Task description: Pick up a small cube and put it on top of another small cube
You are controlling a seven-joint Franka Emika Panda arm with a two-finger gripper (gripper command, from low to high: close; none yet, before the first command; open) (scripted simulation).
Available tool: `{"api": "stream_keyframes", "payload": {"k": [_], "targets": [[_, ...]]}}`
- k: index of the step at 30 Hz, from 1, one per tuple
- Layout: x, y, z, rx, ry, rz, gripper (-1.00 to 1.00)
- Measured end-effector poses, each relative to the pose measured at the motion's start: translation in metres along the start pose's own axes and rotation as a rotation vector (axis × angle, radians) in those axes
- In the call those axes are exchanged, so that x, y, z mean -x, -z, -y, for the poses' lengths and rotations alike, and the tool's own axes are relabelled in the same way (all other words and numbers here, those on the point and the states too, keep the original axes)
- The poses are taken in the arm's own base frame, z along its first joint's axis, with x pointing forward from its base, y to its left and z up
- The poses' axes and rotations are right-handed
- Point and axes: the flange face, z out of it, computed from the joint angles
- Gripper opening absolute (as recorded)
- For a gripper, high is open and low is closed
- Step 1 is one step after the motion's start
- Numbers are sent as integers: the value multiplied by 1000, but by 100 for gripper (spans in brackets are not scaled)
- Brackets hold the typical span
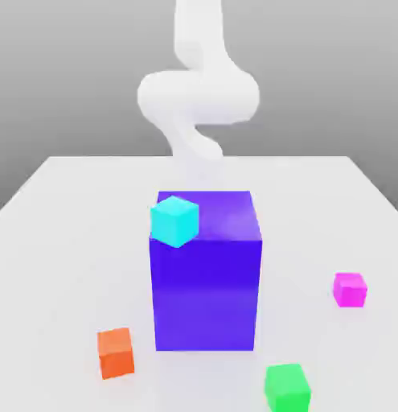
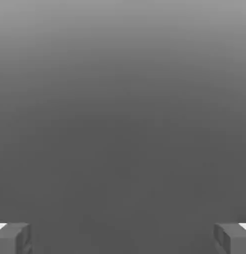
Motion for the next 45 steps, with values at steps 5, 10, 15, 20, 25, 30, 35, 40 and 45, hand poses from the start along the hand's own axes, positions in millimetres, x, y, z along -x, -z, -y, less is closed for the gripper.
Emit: {"api": "stream_keyframes", "payload": {"k": [5, 10, 15, 20, 25, 30, 35, 40, 45], "targets": [[52, -86, 20, -10, 192, 173, 0], [123, -157, 33, -14, 389, 327, 0], [208, -212, 34, -12, 596, 465, 0], [298, -251, 19, -3, 813, 587, 0], [383, -275, -12, 13, 1039, 692, 0], [463, -284, -56, 27, 1293, 779, 0], [494, -311, -88, 45, 1377, 800, 0], [512, -336, -108, 45, 1376, 805, -100], [514, -339, -110, 47, 1376, 806, -100]]}}
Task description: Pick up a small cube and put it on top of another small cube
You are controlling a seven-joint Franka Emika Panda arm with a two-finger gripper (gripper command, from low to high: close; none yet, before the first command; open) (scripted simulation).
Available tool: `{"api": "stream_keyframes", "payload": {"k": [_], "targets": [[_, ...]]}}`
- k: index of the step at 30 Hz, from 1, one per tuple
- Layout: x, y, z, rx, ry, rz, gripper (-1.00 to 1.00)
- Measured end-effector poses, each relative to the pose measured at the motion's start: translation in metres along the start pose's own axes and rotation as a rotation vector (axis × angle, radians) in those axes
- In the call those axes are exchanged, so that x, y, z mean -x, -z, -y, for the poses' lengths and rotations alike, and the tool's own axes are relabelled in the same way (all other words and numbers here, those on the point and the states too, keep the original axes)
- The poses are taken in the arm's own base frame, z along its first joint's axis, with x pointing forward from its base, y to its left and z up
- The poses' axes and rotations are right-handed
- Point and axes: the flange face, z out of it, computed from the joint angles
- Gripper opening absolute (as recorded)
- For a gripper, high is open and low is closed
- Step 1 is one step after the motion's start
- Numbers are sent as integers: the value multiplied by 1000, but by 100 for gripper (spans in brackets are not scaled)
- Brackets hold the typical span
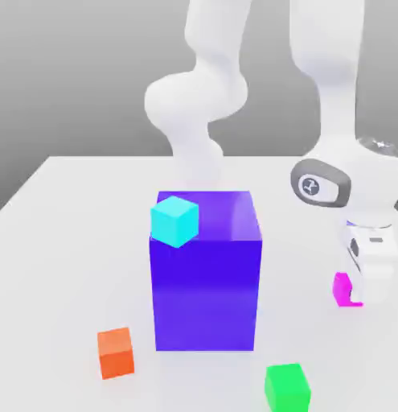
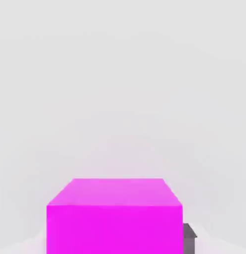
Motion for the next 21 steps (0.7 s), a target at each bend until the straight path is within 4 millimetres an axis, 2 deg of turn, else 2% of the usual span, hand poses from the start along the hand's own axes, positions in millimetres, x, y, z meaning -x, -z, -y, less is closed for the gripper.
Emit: {"api": "stream_keyframes", "payload": {"k": [2, 8, 13, 21], "targets": [[-1, 9, 0, 2, 1, -2, -100], [-2, 60, -2, 1, -5, 0, -100], [-27, 76, -56, 1, -139, 0, -100], [-54, 96, -161, 0, -362, 0, -100]]}}
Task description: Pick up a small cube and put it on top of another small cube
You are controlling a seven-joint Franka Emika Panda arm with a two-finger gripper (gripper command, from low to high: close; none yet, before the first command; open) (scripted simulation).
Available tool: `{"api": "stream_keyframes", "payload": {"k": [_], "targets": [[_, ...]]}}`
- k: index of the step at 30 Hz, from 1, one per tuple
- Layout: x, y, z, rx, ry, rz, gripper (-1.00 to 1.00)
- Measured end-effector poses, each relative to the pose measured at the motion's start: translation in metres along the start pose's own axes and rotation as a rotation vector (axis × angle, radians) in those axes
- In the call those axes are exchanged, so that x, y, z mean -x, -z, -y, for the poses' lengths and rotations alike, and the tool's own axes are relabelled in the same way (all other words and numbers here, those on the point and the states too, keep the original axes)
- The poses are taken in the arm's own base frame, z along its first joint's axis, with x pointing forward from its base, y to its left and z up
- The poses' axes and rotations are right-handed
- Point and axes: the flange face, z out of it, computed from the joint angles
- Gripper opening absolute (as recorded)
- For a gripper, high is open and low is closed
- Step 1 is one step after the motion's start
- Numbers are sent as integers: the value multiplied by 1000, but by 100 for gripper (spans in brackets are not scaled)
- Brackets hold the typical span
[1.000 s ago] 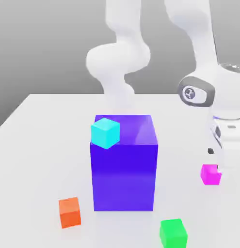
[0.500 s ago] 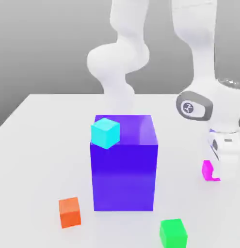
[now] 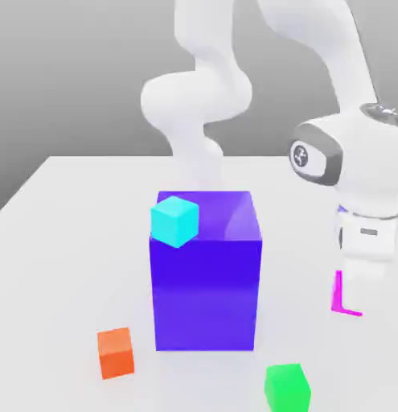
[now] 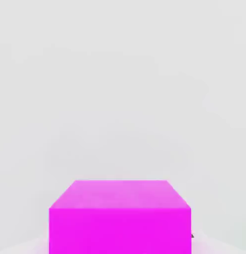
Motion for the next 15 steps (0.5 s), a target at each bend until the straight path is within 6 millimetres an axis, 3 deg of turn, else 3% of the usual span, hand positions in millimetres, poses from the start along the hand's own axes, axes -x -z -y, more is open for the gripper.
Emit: {"api": "stream_keyframes", "payload": {"k": [7, 11, 12, 15], "targets": [[-34, 18, -96, -2, -197, 1, -100], [-39, -23, -110, -2, -222, 0, -100], [-38, -35, -110, -1, -223, 1, 100], [-38, -35, -110, -1, -223, 1, 100]]}}
